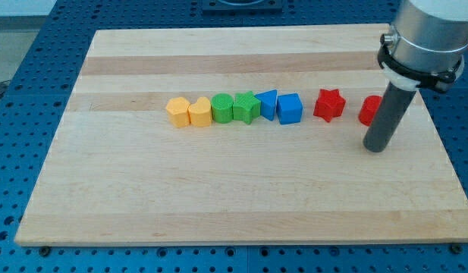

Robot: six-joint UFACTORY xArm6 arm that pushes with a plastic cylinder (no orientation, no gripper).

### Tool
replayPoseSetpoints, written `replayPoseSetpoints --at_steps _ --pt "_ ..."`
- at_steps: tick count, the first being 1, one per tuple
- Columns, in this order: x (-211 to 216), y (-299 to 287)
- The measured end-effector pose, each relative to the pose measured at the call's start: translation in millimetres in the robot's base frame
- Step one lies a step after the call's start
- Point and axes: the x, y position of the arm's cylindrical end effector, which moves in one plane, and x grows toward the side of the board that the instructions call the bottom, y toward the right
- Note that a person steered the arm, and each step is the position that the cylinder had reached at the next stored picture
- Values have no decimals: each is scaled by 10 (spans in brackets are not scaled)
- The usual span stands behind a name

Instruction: Move the red circle right to the red star

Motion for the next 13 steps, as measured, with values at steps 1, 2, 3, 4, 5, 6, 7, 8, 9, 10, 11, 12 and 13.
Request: replayPoseSetpoints --at_steps 1,2,3,4,5,6,7,8,9,10,11,12,13 --pt "-194 49" --pt "-118 224" --pt "-156 511" --pt "-342 694" --pt "-638 695" --pt "-779 598" --pt "-820 480" --pt "-821 336" --pt "-821 202" --pt "-821 61" --pt "-821 -81" --pt "-821 -228" --pt "-822 -338"
